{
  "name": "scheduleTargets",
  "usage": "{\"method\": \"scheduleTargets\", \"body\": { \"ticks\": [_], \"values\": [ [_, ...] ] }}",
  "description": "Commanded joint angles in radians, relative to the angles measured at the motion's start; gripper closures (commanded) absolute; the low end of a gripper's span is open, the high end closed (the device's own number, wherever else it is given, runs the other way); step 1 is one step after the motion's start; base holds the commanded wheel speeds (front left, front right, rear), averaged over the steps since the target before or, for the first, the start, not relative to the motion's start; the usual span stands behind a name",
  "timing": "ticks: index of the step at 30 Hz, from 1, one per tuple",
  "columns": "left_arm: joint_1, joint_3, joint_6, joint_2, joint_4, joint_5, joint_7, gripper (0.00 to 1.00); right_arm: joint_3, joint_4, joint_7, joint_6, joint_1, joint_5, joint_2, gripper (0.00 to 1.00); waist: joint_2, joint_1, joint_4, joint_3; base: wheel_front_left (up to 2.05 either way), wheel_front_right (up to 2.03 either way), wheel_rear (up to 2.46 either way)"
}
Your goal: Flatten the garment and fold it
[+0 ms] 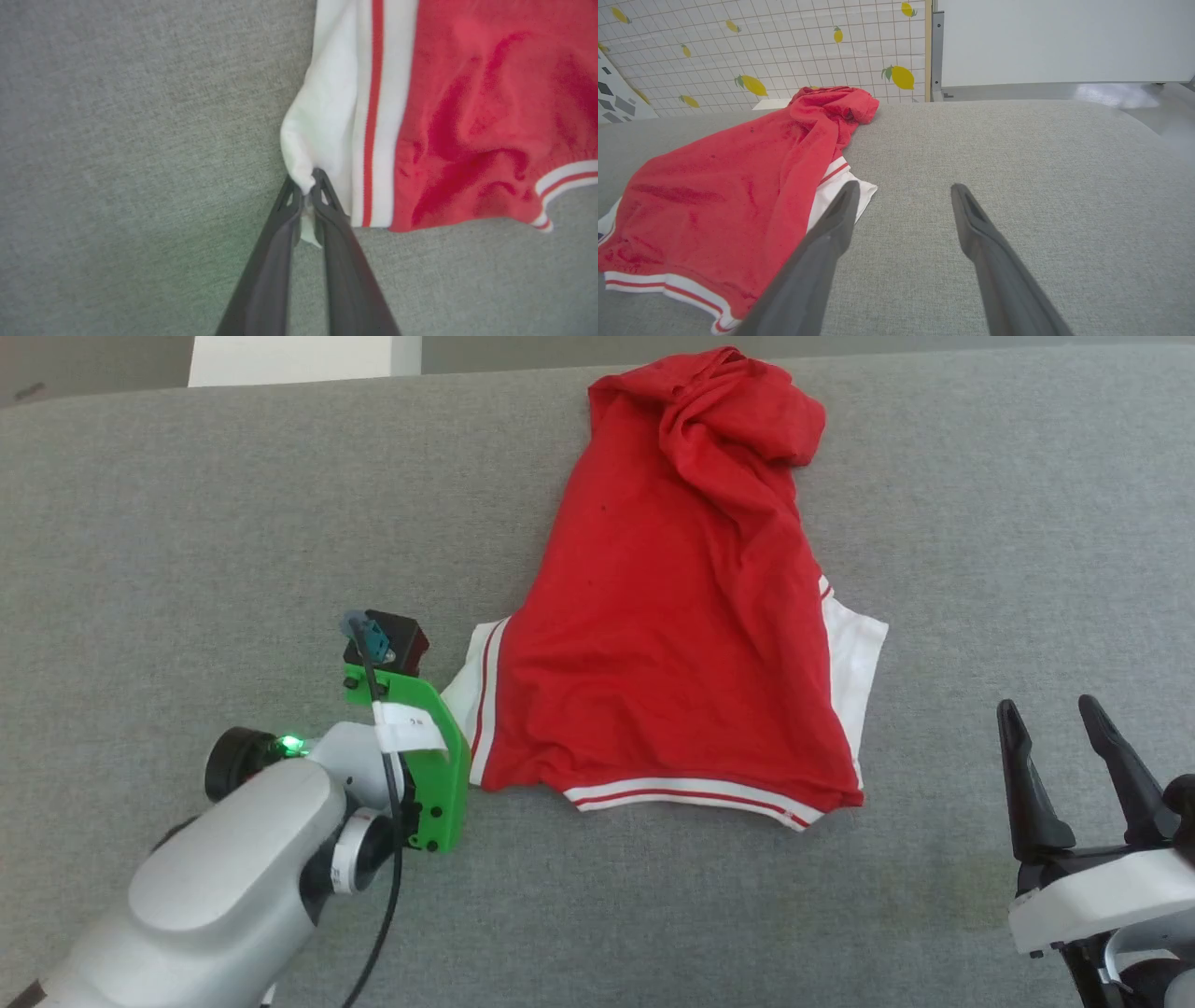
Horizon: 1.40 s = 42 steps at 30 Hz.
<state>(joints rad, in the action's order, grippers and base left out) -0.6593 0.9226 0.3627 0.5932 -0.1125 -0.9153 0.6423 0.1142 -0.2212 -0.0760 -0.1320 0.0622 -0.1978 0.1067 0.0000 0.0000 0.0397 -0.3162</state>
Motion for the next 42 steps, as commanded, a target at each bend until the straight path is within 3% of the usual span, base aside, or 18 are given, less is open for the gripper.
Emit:
{"method": "scheduleTargets", "body": {
  "ticks": [1, 8, 15, 21, 22, 23, 28, 35, 42],
  "values": [
    [0.028, 0.003, 0.004, -0.004, -0.01, -0.005, -0.021, 1.0, 0.002, 0.004, -0.001, 0.001, -0.007, 0.007, -0.006, 0.0, 0.0, 0.0, -0.016, 0.014, 0.0, 0.0, 0.0],
    [0.062, -0.045, 0.014, 0.018, -0.012, 0.014, -0.155, 1.0, -0.002, 0.025, -0.026, 0.001, 0.005, 0.007, 0.0, 0.0, 0.0, 0.0, -0.059, 0.075, 0.0, 0.0, 0.0],
    [0.087, -0.108, 0.072, 0.082, -0.02, 0.072, -0.31, 1.0, -0.017, 0.036, -0.085, 0.001, 0.028, -0.005, 0.008, 0.0, 0.0, 0.0, -0.107, 0.113, 0.0, 0.0, 0.0],
    [0.14, -0.117, 0.103, 0.112, -0.052, 0.091, -0.37, 1.0, -0.038, 0.053, -0.157, 0.001, 0.043, -0.011, 0.022, 0.0, 0.0, 0.0, -0.137, 0.106, 0.0, 0.0, 0.0],
    [0.146, -0.109, 0.097, 0.113, -0.055, 0.096, -0.373, 0.89, -0.043, 0.054, -0.167, 0.001, 0.042, -0.013, 0.025, 0.0, 0.0, 0.0, -0.139, 0.104, 0.0, 0.0, 0.0],
    [0.15, -0.098, 0.082, 0.112, -0.051, 0.102, -0.383, 0.0, -0.047, 0.056, -0.181, 0.001, 0.042, -0.013, 0.03, 0.0, 0.0, 0.0, -0.143, 0.103, 0.0, 0.0, 0.0],
    [0.154, -0.117, 0.086, 0.088, -0.05, 0.14, -0.514, 0.0, -0.056, 0.068, -0.251, 0.001, 0.026, -0.015, 0.049, 0.0, 0.0, 0.0, -0.162, 0.111, 0.0, 0.0, 0.0],
    [0.172, -0.147, 0.046, 0.041, -0.046, 0.183, -0.771, 0.0, -0.054, 0.131, -0.45, 0.001, -0.013, -0.044, 0.048, 0.0, 0.0, 0.0, -0.194, 0.148, 0.0, 0.0, 0.0],
    [0.194, -0.103, 0.002, 0.035, -0.049, 0.299, -0.889, 0.0, -0.054, 0.203, -0.629, 0.001, -0.086, -0.033, 0.059, 0.0, 0.0, 0.0, -0.231, 0.155, 0.0, 0.0, 0.0]
  ]
}}
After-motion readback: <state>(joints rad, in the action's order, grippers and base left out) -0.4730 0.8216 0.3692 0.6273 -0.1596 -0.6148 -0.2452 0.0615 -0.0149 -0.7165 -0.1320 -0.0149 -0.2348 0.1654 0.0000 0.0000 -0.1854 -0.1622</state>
